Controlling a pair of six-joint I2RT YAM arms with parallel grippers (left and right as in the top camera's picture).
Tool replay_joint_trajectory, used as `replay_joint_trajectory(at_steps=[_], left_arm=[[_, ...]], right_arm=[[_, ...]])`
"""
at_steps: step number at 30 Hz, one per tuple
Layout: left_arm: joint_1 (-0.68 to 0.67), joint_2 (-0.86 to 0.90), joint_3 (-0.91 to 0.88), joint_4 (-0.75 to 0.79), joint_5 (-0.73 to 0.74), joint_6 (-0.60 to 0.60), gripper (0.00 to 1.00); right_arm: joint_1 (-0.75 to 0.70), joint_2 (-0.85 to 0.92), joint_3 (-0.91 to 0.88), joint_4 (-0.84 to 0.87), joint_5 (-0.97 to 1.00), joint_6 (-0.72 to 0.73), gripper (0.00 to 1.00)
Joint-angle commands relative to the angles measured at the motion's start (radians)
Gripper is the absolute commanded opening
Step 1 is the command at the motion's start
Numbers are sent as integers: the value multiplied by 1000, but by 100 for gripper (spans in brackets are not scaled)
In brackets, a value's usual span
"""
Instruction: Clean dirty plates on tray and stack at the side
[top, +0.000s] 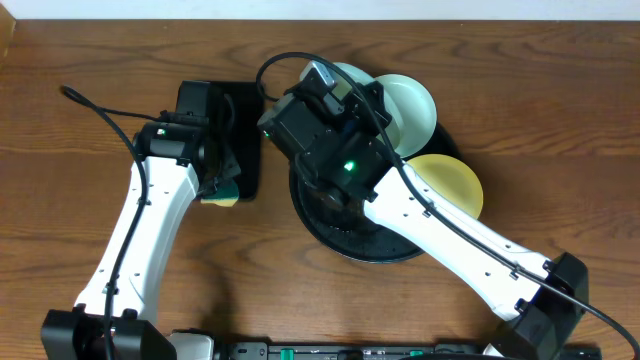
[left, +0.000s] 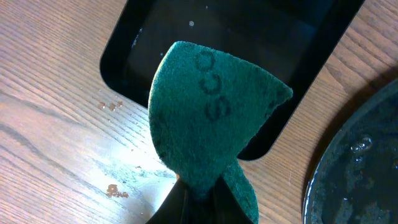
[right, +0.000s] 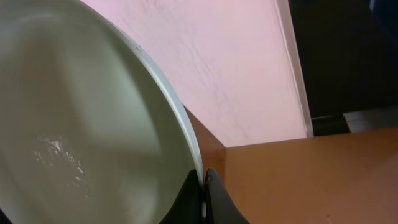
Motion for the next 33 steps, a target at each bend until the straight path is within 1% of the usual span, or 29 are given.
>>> replay_joint_trajectory(at_steps=[1, 5, 9, 12, 15, 16, 19, 23, 25, 33], left_arm=[[5, 4, 7, -6, -2, 10, 8], [5, 4, 7, -6, -2, 10, 8], [5, 4, 7, -8, -2, 10, 8], [5, 4, 7, -10, -2, 10, 8], [5, 4, 7, -10, -2, 10, 8], [5, 4, 7, -10, -2, 10, 8], [5, 4, 7, -10, -2, 10, 8], [5, 4, 7, -10, -2, 10, 7], [5, 4, 7, -10, -2, 10, 8], [5, 4, 7, -10, -2, 2, 8]], right_arm=[[-3, -29, 21, 3, 32, -14, 1], [-4, -29, 21, 2, -7, 5, 1], [-15, -29, 21, -3, -90, 82, 1], [-45, -29, 21, -28, -255, 185, 1], [-117, -29, 21, -56, -507, 277, 1], [-162, -29, 21, -63, -622, 305, 2], [-277, -28, 20, -69, -857, 322, 2], [-472, -25, 17, -82, -1117, 328, 2], [-571, -23, 14, -87, -1171, 374, 2], [-967, -18, -71, -50, -1176, 602, 2]])
